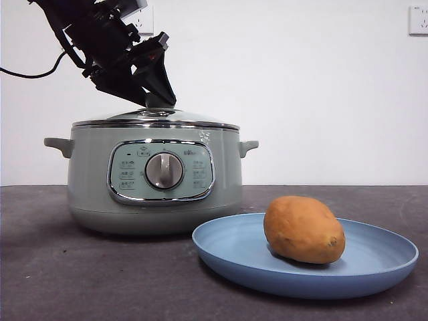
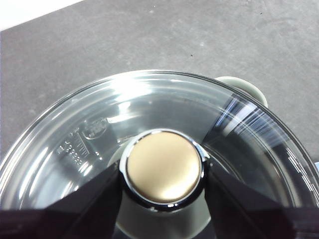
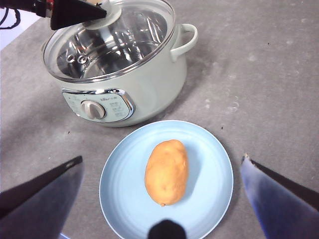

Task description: Take the potato out from the steamer,put the potato on the plate,close the lid

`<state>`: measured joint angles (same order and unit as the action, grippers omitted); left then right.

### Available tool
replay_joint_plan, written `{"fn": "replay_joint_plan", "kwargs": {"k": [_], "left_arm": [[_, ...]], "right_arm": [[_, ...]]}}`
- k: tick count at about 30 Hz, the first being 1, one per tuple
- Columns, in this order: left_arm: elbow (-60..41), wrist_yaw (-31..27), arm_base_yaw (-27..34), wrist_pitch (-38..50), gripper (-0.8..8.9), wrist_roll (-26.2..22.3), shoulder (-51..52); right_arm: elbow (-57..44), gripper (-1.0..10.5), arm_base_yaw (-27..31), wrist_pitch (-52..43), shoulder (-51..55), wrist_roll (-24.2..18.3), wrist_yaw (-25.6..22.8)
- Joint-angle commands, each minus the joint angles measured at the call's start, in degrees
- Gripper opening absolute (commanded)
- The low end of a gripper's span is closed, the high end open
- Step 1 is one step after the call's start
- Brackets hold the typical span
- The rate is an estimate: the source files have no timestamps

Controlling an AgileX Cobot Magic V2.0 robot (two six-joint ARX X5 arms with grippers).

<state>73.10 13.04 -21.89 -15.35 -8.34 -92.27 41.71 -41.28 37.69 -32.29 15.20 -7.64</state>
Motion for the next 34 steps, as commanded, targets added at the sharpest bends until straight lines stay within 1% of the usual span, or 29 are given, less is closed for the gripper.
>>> {"fn": "replay_joint_plan", "kwargs": {"k": [1,2,3,11,14,18,21,24,28,30,33,34], "left_arm": [[0.46,0.52,-0.28,-0.13,3.60,-0.70,-0.50],[0.46,0.50,-0.28,-0.11,4.47,-0.70,-0.48],[0.46,0.50,-0.28,-0.13,5.04,-0.70,-0.46],[0.46,0.44,-0.28,-0.87,5.11,-0.68,1.81],[0.48,0.46,-0.28,-1.66,5.11,-0.68,4.07],[0.48,0.48,-0.28,-4.90,5.11,-0.68,8.31],[0.48,0.66,-0.28,-9.79,5.11,-0.68,12.94],[0.48,1.05,-0.28,-16.59,5.00,-0.52,18.12],[0.48,4.00,-0.28,-26.08,4.99,2.91,24.87],[0.48,5.49,-0.28,-30.23,4.98,3.89,27.76],[0.48,5.70,-0.28,-35.58,4.88,3.93,31.52],[0.48,5.75,-0.28,-37.03,4.56,3.93,32.46]], "right_arm": [[-0.22,5.7,-0.04,-0.20,-0.02,0.15,-0.15],[-0.22,5.7,-0.04,-0.20,-0.02,0.17,-0.13],[-0.22,5.7,-0.04,-0.20,-0.02,0.17,-0.04],[-0.22,5.7,-0.04,-0.17,-0.02,0.17,0.02],[-0.22,5.7,-0.04,-0.17,-0.02,0.17,0.11],[-0.22,5.7,-0.04,-0.17,-0.02,0.17,0.20],[-0.22,5.7,-0.04,-0.13,-0.02,0.17,0.28],[-0.22,5.7,-0.04,-0.11,-0.07,0.20,2.10],[-0.22,5.6,-0.04,-0.07,-0.63,0.24,5.62],[-0.22,5.6,-0.04,-0.04,-1.14,0.37,7.85],[-0.22,5.6,-0.04,0.20,-1.92,0.39,11.23],[-0.22,5.6,-0.04,0.24,-2.19,0.37,12.26]]}}
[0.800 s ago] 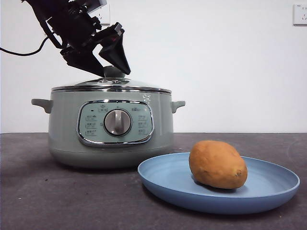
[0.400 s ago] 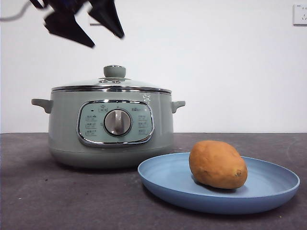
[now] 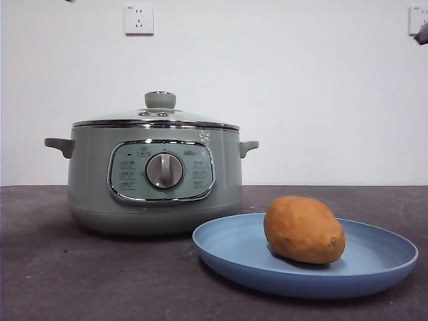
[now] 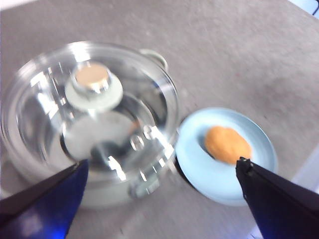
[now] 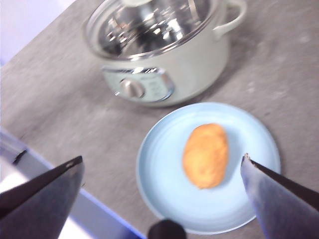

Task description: Take the potato out from the steamer,put the potato on the plate,close the lid

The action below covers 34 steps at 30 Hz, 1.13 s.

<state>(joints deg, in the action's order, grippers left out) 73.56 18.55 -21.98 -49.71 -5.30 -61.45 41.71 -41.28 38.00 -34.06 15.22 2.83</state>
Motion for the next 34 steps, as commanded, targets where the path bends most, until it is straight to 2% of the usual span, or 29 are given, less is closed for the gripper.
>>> {"fn": "replay_joint_plan", "kwargs": {"k": [1,3,6,9,34], "left_arm": [[0.02,0.61,-0.20,-4.24,3.91,0.87,2.60],[0.02,1.36,-0.20,-6.86,2.27,0.85,3.89],[0.02,1.18,-0.20,-9.64,-0.26,0.85,4.72],[0.02,1.27,-0.20,-11.47,-0.08,0.81,4.92],[0.02,1.11,-0.20,-11.63,-0.04,0.81,4.92]], "right_arm": [[-0.22,5.6,-0.04,-0.02,-0.68,0.37,2.56],[-0.22,5.0,-0.04,0.02,-1.03,0.37,3.78],[-0.22,2.7,-0.04,0.04,-1.40,0.37,5.01],[-0.22,-0.1,-0.04,0.04,-1.57,0.35,5.05],[-0.22,0.0,-0.04,0.07,-1.55,0.33,4.46]]}}
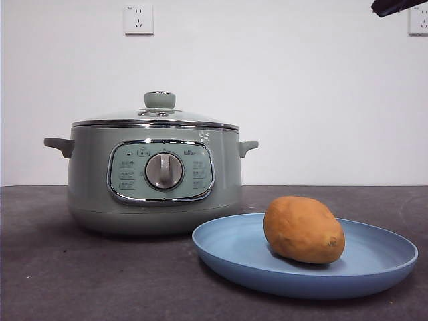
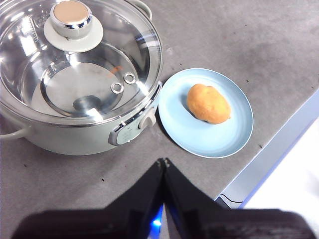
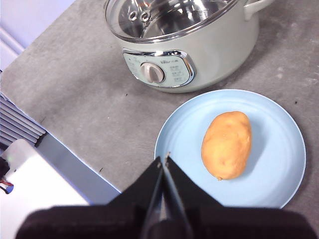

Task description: Take the potato out from the steamer,put the potato on the plate,close the lid

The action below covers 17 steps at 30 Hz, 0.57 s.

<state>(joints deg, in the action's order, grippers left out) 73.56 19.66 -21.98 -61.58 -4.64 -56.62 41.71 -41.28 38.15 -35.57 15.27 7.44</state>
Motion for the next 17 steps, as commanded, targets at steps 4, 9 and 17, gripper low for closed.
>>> {"fn": "replay_joint_plan", "kwargs": {"k": [4,9,17], "left_arm": [[0.02,0.02,-0.20,0.22,-0.04,0.15,0.09],[0.00,-1.44,0.39,2.64,-0.04,-2.25,0.39],[-3.06,-1.01,9.62,25.40,-0.04,-8.55,7.98]], "right_arm": [[-0.22,0.0,-0.04,-0.09,-0.04,0.28,-0.15],[-0.22,0.0,-0.04,-0.07,-0.04,0.28,-0.15],[-0.22,0.0,-0.04,0.09,-0.02,0.28,-0.15]]}}
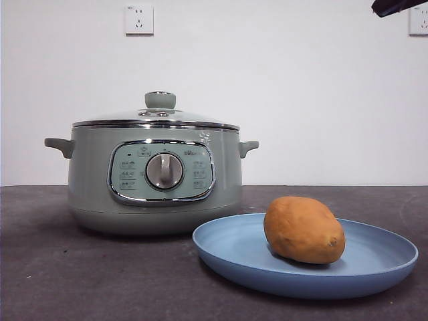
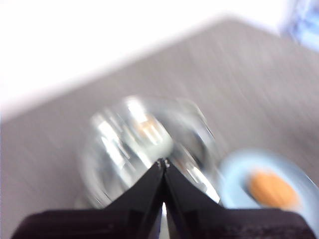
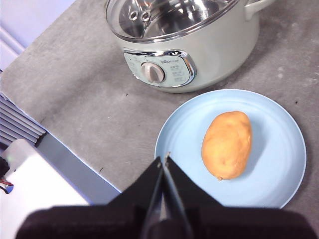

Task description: Take the potato out from the steamer,put the potato on the plate,close the lid

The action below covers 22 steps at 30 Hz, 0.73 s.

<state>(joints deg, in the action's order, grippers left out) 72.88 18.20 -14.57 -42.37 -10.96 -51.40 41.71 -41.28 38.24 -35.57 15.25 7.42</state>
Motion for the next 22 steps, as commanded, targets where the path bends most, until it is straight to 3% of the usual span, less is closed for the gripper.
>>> {"fn": "replay_joint_plan", "kwargs": {"k": [1,6,10,22], "left_arm": [[-4.24,0.44,3.52,10.12,-0.04,-2.21,4.59],[-18.16,-0.37,8.83,28.79,-0.04,-2.21,14.49],[-30.91,-2.93,11.76,37.68,-0.04,-2.21,22.73],[-58.29,-6.45,14.99,41.44,-0.04,1.64,40.89]], "right_arm": [[-0.22,0.0,-0.04,0.00,-0.04,0.31,-0.13],[-0.22,0.0,-0.04,0.02,-0.04,0.31,-0.11],[-0.22,0.0,-0.04,0.02,-0.04,0.31,-0.20],[-0.22,0.0,-0.04,0.02,-0.04,0.31,-0.26]]}}
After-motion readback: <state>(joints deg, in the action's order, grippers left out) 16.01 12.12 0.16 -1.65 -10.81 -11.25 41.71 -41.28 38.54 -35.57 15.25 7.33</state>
